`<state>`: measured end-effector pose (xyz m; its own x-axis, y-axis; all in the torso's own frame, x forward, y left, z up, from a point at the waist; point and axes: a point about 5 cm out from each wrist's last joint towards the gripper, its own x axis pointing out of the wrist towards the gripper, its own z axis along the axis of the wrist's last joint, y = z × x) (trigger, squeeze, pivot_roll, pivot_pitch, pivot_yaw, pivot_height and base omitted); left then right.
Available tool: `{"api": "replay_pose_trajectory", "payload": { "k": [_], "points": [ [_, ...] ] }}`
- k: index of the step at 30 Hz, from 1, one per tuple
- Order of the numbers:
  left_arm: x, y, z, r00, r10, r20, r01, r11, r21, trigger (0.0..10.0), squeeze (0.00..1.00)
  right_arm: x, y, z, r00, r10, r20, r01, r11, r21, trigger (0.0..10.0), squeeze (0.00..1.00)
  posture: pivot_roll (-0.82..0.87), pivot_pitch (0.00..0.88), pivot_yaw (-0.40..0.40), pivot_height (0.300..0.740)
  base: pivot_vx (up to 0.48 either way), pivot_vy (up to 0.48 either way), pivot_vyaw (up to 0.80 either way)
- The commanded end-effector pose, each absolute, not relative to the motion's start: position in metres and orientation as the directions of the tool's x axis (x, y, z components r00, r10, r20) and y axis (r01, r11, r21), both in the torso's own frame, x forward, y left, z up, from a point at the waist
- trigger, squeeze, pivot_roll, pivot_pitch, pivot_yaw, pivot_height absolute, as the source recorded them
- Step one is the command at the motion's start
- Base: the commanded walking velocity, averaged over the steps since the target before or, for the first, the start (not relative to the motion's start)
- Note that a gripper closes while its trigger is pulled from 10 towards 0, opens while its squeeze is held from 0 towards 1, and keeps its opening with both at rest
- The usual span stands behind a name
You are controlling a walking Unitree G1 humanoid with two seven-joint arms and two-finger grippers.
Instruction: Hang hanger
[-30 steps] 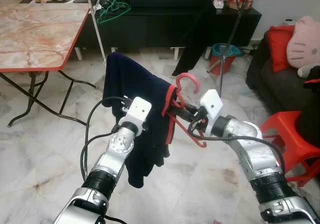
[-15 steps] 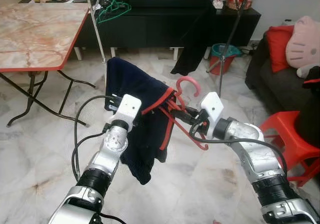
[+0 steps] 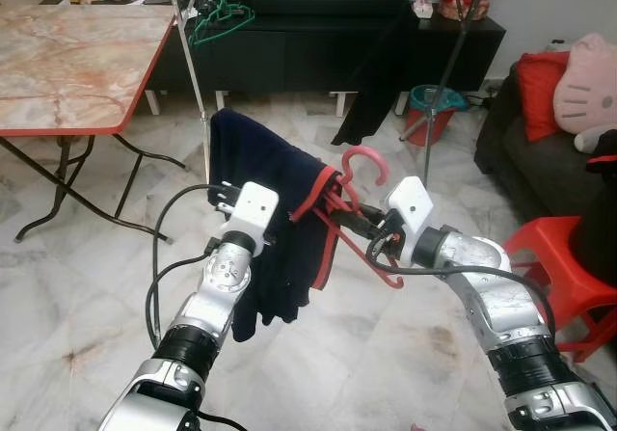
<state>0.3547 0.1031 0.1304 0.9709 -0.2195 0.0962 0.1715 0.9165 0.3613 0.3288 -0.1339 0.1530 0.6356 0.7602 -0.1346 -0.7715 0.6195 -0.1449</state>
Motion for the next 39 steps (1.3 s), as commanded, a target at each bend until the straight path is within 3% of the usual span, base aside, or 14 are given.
{"api": "replay_pose_trajectory", "payload": {
  "k": [1, 3, 5, 18, 30, 34, 35, 39],
  "points": [
    [0.352, 0.099, 0.131, 0.956, -0.272, 0.106, 0.218, 0.906, 0.363, 10.0, 1.0, 0.331, -0.139, 0.16, 0.653, 0.751, -0.096, -0.755, 0.638, -0.151, 0.0, 0.0, -0.17, 0.0, -0.062, 0.74, 0.0, 0.0, 0.0],
    [0.352, 0.099, 0.131, 0.956, -0.272, 0.106, 0.218, 0.906, 0.363, 10.0, 1.0, 0.331, -0.139, 0.16, 0.653, 0.751, -0.096, -0.755, 0.638, -0.151, 0.0, 0.0, -0.17, 0.0, -0.062, 0.74, 0.0, 0.0, 0.0],
    [0.345, 0.097, 0.127, 0.925, -0.369, 0.092, 0.306, 0.865, 0.397, 10.0, 1.0, 0.334, -0.139, 0.162, 0.673, 0.735, -0.083, -0.737, 0.659, -0.149, 0.0, 0.0, -0.17, 0.0, -0.062, 0.74, 0.0, 0.0, 0.0],
    [0.336, 0.087, 0.132, 0.883, -0.449, 0.136, 0.371, 0.846, 0.383, 10.0, 1.0, 0.36, -0.135, 0.177, 0.831, 0.556, -0.007, -0.553, 0.824, -0.122, 0.0, 0.0, -0.17, 0.0, -0.067, 0.74, 0.0, 0.0, 0.0],
    [0.332, 0.071, 0.143, 0.836, -0.518, 0.179, 0.447, 0.834, 0.324, 10.0, 1.0, 0.357, -0.122, 0.175, 0.793, 0.609, -0.019, -0.607, 0.789, -0.096, 0.0, 0.0, -0.17, 0.0, -0.069, 0.74, 0.0, 0.0, 0.0],
    [0.332, 0.061, 0.149, 0.816, -0.548, 0.182, 0.482, 0.82, 0.308, 10.0, 1.0, 0.352, -0.104, 0.177, 0.721, 0.692, -0.028, -0.691, 0.717, -0.093, 0.0, 0.0, -0.18, 0.0, -0.062, 0.74, 0.0, 0.0, 0.0],
    [0.333, 0.063, 0.146, 0.827, -0.539, 0.16, 0.47, 0.819, 0.327, 10.0, 0.0, 0.352, -0.102, 0.177, 0.716, 0.698, -0.03, -0.697, 0.711, -0.092, 0.0, 0.0, -0.18, 0.0, -0.062, 0.74, 0.0, 0.0, 0.0],
    [0.336, 0.069, 0.138, 0.859, -0.501, 0.107, 0.436, 0.824, 0.362, 10.0, 0.0, 0.349, -0.101, 0.175, 0.706, 0.706, -0.055, -0.708, 0.701, -0.091, 0.0, 0.0, -0.18, 0.0, -0.062, 0.74, 0.0, 0.0, 0.0]
  ]
}}
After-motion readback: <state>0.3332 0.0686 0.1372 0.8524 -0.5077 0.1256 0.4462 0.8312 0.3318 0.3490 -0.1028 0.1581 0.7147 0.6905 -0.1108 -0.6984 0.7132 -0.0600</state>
